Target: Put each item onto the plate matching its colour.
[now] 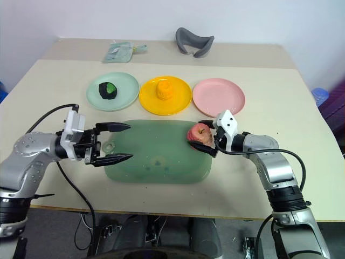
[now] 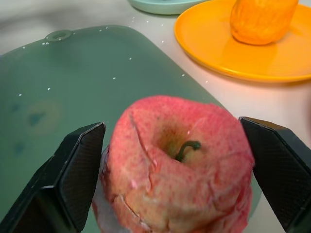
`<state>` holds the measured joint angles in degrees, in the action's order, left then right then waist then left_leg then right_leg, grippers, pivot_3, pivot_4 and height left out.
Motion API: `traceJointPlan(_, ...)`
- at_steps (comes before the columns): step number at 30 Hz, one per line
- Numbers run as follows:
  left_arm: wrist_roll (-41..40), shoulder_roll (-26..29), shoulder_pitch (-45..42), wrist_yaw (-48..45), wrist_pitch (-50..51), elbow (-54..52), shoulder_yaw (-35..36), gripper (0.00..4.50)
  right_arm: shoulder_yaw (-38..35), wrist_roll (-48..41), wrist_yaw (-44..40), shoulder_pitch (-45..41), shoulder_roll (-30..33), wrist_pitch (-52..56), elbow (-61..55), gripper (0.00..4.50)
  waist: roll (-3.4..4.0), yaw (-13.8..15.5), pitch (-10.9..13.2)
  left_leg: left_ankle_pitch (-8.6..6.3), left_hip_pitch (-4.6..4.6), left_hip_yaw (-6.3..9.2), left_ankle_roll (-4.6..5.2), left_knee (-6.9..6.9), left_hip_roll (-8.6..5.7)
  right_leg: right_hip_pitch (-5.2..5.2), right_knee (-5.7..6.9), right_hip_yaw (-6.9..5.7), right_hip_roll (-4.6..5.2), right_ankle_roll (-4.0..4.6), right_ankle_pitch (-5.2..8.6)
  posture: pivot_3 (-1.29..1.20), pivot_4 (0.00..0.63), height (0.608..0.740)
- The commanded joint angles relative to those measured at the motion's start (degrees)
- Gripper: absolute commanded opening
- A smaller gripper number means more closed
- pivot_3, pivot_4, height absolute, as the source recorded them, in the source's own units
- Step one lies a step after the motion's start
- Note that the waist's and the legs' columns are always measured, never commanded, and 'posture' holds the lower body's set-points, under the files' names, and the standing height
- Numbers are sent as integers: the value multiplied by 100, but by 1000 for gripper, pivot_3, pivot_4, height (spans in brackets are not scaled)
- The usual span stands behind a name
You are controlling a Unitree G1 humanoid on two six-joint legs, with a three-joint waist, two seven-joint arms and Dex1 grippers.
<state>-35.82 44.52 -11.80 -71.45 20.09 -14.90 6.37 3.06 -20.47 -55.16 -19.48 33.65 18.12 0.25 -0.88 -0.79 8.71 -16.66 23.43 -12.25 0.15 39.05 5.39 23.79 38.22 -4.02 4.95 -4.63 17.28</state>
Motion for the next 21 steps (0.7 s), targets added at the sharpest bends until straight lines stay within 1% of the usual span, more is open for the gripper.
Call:
traceJointPlan(1, -156, 154, 58, -46, 65, -226, 221, 4455, -62, -21, -67, -121, -44, -106, 13, 4500, 0, 5, 0, 0, 0, 0, 0, 0, 0, 0, 0, 0, 0, 0, 0, 0, 150, 740)
traceJointPlan(3, -188, 181, 96, -35, 101, -247, 241, 4455, -73, -22, -80, -143, -64, -113, 60, 4500, 0, 0, 0, 0, 0, 0, 0, 0, 0, 0, -1, 0, 0, 0, 0, 0, 150, 740)
traceJointPlan(6, -277, 94, 106, 148, 177, -305, 296, 4500, -97, -13, -48, -195, -117, -128, 133, 3677, 0, -1, 0, 0, 0, 0, 0, -1, 0, 0, 0, 0, -1, 0, 0, 0, 150, 740)
traceJointPlan(8, -258, -42, 78, 488, 251, -342, 310, 4500, -149, -37, 17, -252, -192, -138, 177, 2828, 1, 2, 0, 0, 0, 1, 0, -1, 0, 0, -1, 0, -1, 1, 0, 0, 150, 740)
traceJointPlan(9, -252, -105, 67, 630, 288, -353, 321, 4500, -171, -48, 45, -284, -223, -137, 204, 2681, 0, 4, 0, 0, 0, 2, 0, -1, 0, 0, -1, 0, 0, 0, 0, 0, 150, 740)
traceJointPlan(11, -370, -312, 92, 997, 434, -387, 404, 4500, -278, -69, 176, -468, -312, -148, 420, 2681, 0, -2, 0, 0, 0, 2, 0, 0, 0, 0, -1, 0, 0, 0, 0, 0, 150, 740)
traceJointPlan(15, -239, -657, 46, 1732, 540, -467, 407, 4500, -415, -20, 353, -852, -423, -278, 906, 2681, 1, 1, 0, 0, 0, 3, 0, 0, 0, 0, -1, 1, 0, 1, 0, 0, 150, 740)
traceJointPlan(18, 192, -1125, -173, 2715, 512, -605, 202, 4500, -624, 202, 932, -1768, -602, -633, 2084, 2681, 1, -13, 0, 0, 0, 2, 0, 1, 0, -1, -1, 1, 0, 0, -1, 0, 150, 740)
traceJointPlan(20, 314, -1251, -271, 3042, 686, -713, 76, 4500, -744, 396, 1329, -2443, -683, -981, 3075, 2681, 4, -24, 2, 0, 0, -1, 1, 5, 0, -1, 1, 2, -1, 1, -2, 0, 150, 740)
traceJointPlan(21, 334, -1270, -292, 3115, 742, -744, 43, 4500, -767, 456, 1414, -2644, -701, -1124, 3409, 2681, 5, -25, 2, 0, 0, -2, 1, 3, 0, 0, 2, 2, -1, 1, -2, 0, 150, 740)
